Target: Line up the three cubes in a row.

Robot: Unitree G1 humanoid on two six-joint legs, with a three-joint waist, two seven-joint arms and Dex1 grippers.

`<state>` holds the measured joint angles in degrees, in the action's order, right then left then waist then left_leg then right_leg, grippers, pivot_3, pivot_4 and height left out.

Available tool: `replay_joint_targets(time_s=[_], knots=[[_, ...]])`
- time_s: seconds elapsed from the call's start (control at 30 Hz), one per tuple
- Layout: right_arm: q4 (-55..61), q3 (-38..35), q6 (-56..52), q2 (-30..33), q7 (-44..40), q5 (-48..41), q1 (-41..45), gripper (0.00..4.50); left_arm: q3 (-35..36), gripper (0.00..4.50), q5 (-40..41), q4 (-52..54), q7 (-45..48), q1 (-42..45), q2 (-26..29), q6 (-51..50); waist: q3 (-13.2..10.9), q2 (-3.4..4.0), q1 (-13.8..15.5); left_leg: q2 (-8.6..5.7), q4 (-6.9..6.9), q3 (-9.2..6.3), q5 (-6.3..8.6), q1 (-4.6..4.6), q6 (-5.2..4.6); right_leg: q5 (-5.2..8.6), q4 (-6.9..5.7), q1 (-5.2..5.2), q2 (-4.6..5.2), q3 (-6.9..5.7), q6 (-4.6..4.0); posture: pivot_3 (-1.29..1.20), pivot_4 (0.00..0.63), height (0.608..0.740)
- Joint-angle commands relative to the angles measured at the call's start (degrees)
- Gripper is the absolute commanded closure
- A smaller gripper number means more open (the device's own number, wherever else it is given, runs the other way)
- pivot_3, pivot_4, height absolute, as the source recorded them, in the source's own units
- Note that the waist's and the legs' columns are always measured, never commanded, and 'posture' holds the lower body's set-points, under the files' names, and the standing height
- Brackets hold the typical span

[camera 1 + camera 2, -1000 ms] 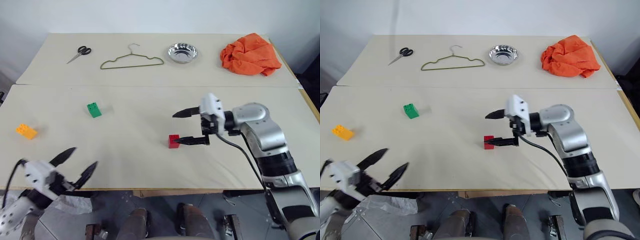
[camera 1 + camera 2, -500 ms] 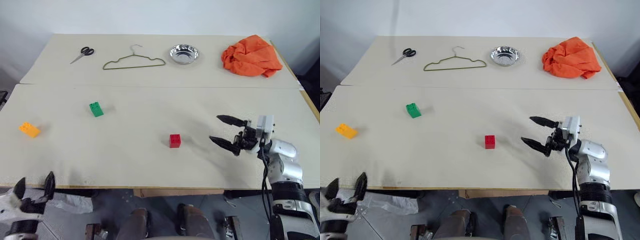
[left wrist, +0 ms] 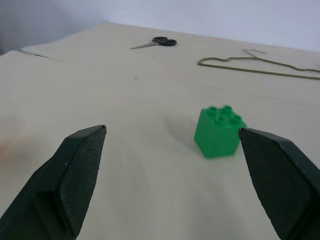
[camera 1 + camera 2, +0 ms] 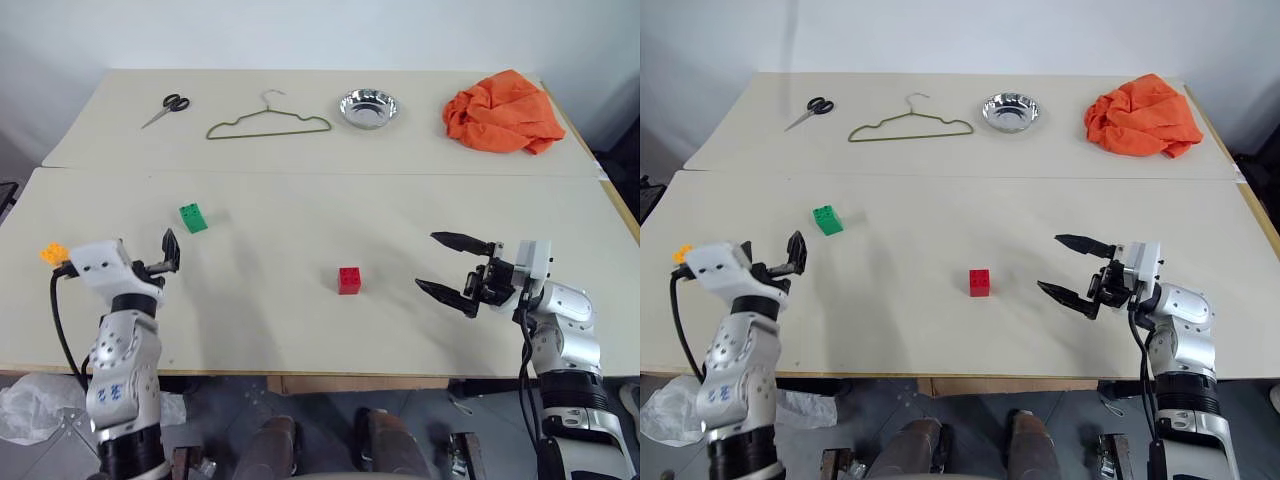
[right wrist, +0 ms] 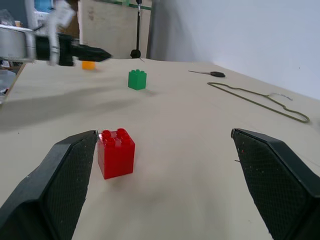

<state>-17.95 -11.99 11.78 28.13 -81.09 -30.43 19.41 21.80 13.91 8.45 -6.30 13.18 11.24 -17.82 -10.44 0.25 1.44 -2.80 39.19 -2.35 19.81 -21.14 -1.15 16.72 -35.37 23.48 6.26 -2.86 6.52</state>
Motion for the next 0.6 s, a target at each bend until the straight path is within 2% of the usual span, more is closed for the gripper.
replay_joint_targets(time_s=[0.03, 0.23, 0.6], knots=[[3.5, 0.7, -1.5, -0.3, 0.3, -1.5, -0.4, 0.03, -0.4, 0.0, -1.8, -4.6, -1.7, 4.3, 0.2, 1.4, 0.0, -0.01, 0.0, -0.01, 0.01, 0.0, 0.0, 0.0, 0.0, 0.0, -0.02, 0.0, -0.01, -0.03, 0.0, 0.0, 0.15, 0.74], [6.9, 2.0, -5.1, -1.0, 2.3, -3.0, 0.8, 0.03, -5.4, 0.0, -4.3, -16.0, 0.4, 13.2, 0.4, 4.3, 0.0, -0.02, 0.0, -0.03, 0.04, 0.04, -0.04, -0.02, 0.03, 0.0, -0.07, 0.08, 0.01, -0.13, 0.01, 0.0, 0.15, 0.74], [8.1, 2.4, -5.8, -0.7, 3.2, -2.5, -1.1, 0.03, -7.8, 0.0, -7.2, -19.0, -3.6, 15.0, -2.1, 3.6, 0.0, -0.03, 0.0, -0.1, 0.03, 0.03, -0.07, -0.02, 0.02, -0.01, -0.11, 0.09, 0.07, -0.15, 0.02, 0.0, 0.15, 0.74]])
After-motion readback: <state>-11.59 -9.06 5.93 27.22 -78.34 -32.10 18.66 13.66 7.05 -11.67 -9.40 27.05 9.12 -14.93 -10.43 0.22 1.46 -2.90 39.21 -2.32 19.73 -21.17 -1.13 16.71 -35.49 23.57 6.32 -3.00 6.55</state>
